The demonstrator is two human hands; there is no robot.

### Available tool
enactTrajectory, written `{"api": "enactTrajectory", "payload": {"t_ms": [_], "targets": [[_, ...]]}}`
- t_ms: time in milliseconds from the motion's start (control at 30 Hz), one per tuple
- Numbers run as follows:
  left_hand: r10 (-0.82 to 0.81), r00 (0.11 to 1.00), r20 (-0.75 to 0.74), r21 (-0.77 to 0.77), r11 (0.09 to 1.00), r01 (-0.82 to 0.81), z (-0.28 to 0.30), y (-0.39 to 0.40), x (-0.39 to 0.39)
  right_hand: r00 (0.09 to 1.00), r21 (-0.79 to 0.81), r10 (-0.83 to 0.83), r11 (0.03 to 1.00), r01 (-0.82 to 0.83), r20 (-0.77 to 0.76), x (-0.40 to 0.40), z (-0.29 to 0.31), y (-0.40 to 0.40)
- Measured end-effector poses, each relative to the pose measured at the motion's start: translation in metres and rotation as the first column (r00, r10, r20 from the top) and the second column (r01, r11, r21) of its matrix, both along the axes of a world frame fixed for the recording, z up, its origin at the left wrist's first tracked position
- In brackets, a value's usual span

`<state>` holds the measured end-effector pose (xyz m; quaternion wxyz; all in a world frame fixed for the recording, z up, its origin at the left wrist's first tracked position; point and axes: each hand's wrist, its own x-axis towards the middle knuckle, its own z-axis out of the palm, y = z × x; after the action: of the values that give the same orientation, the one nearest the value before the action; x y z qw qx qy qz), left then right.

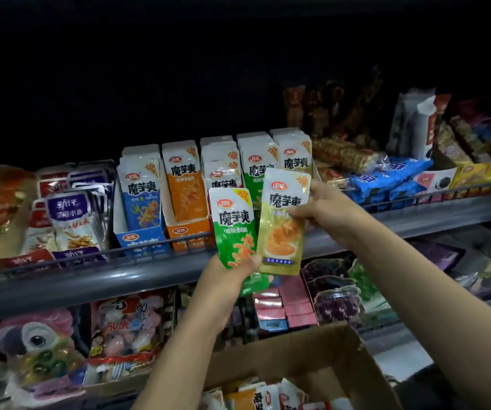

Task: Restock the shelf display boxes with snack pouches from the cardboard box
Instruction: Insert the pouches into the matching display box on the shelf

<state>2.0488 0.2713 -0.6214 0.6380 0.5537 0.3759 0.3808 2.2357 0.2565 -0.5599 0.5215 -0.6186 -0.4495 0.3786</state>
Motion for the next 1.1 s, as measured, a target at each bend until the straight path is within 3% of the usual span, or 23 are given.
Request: {"api": "enactTrajectory", "payload": {"t_ms": [133,267,467,600,700,733,933,1000,1100], "targets": [[0.008,0.991,0.133,-0.074,0.997,0.002,0.009,0.009,0.015,0.966,0.18,-0.219,0.965,0.193,0.135,0.027,0.03,0.019],[0.003,0.985,0.171,-0.076,0.997,0.01,0.016,0.011,0.025,0.842,0.31,-0.445,0.882,0.354,0.305,0.049,0.052,0.033],[0.119,0.99,0.071,-0.026,0.993,-0.118,0.011,0.018,0.029,0.815,0.194,-0.374,0.927,0.32,0.443,0.062,0.045,0.069],[0.163,0.986,0.03,0.108,0.98,-0.166,0.009,0.019,0.026,0.768,0.065,-0.238,0.966,0.25,0.594,0.066,0.027,0.083],[0.188,0.981,0.039,0.148,0.97,-0.191,0.009,0.017,0.023,0.533,0.128,-0.254,0.957,0.262,0.807,0.073,0.016,0.084],[0.204,0.978,0.047,0.163,0.964,-0.209,0.009,0.017,0.023,0.497,0.167,-0.279,0.952,0.257,0.822,0.075,0.014,0.083],[0.21,0.975,0.072,0.213,0.952,-0.221,0.006,0.015,0.031,0.694,0.309,-0.366,0.927,0.213,0.62,0.071,0.007,0.07],[0.22,0.973,0.076,0.212,0.95,-0.231,0.009,0.016,0.034,0.683,0.3,-0.384,0.922,0.246,0.621,0.068,0.002,0.061],[0.246,0.966,0.076,0.208,0.944,-0.256,0.025,0.024,0.039,0.584,0.382,-0.427,0.901,0.208,0.69,0.06,-0.012,0.039]]}}
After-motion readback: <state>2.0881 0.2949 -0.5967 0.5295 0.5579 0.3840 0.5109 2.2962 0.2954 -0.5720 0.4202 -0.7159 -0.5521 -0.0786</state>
